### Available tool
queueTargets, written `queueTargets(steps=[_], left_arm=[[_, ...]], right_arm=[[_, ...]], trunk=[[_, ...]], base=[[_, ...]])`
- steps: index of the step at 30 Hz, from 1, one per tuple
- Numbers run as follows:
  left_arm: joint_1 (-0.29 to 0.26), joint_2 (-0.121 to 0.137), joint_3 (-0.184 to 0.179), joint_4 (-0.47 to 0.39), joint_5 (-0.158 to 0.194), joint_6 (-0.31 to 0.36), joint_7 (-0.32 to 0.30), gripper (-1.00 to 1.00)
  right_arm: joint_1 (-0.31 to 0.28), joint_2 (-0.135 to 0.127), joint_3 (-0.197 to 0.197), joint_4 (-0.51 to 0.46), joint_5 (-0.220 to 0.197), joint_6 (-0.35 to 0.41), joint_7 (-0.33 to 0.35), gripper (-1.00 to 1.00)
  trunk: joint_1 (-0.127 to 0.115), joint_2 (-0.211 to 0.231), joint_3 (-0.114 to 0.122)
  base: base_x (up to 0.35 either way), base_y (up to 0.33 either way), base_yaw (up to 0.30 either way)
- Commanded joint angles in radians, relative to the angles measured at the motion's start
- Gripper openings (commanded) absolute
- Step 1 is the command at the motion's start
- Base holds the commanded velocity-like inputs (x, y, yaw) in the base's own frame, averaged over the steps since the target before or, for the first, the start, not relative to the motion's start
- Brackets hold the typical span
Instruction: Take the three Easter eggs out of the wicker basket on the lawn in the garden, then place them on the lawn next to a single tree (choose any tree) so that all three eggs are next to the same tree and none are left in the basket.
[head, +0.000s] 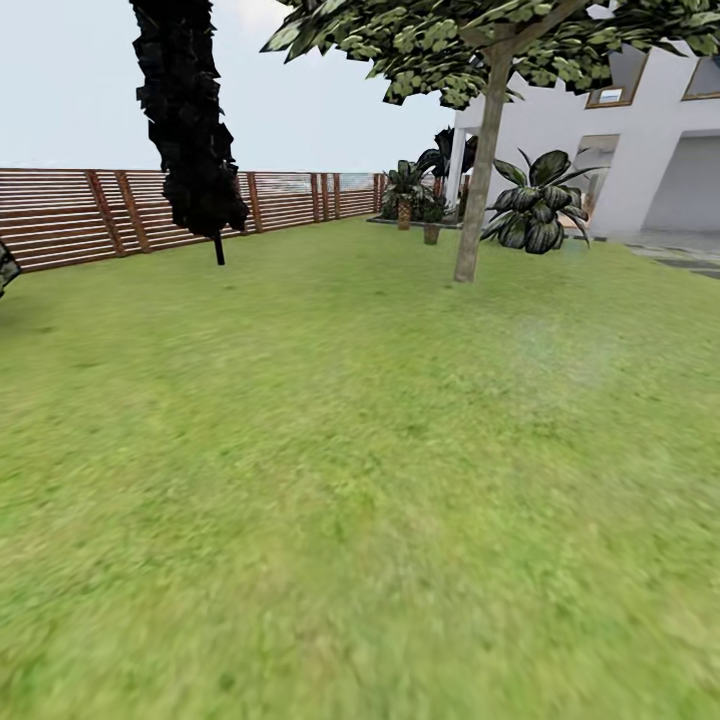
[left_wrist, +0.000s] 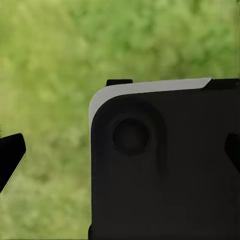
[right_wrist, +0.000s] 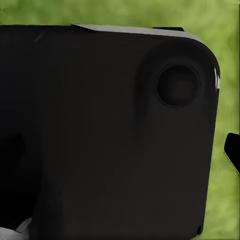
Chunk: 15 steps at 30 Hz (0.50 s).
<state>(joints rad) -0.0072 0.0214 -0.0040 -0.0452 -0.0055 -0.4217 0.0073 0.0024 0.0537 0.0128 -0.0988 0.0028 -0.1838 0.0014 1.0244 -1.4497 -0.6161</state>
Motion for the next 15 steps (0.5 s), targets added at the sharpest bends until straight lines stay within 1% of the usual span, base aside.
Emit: queueTargets(steps=[1, 15], left_arm=[[0.0, 0.0, -0.001, 0.001, -0.001, -0.003, 0.001, 1.0], [0.0, 0.0, -0.002, 0.001, -0.001, -0.003, 0.001, 1.0]], right_arm=[[0.0, 0.0, 0.001, -0.001, 0.0, -0.002, 0.0, 1.0], [0.0, 0.0, 0.001, -0.001, 0.0, -0.002, 0.0, 1.0]], trunk=[[0.001, 0.0, -0.001], [0.001, 0.0, -0.001]], base=[[0.329, 0.0, 0.0], [0.329, 0.0, 0.0]])
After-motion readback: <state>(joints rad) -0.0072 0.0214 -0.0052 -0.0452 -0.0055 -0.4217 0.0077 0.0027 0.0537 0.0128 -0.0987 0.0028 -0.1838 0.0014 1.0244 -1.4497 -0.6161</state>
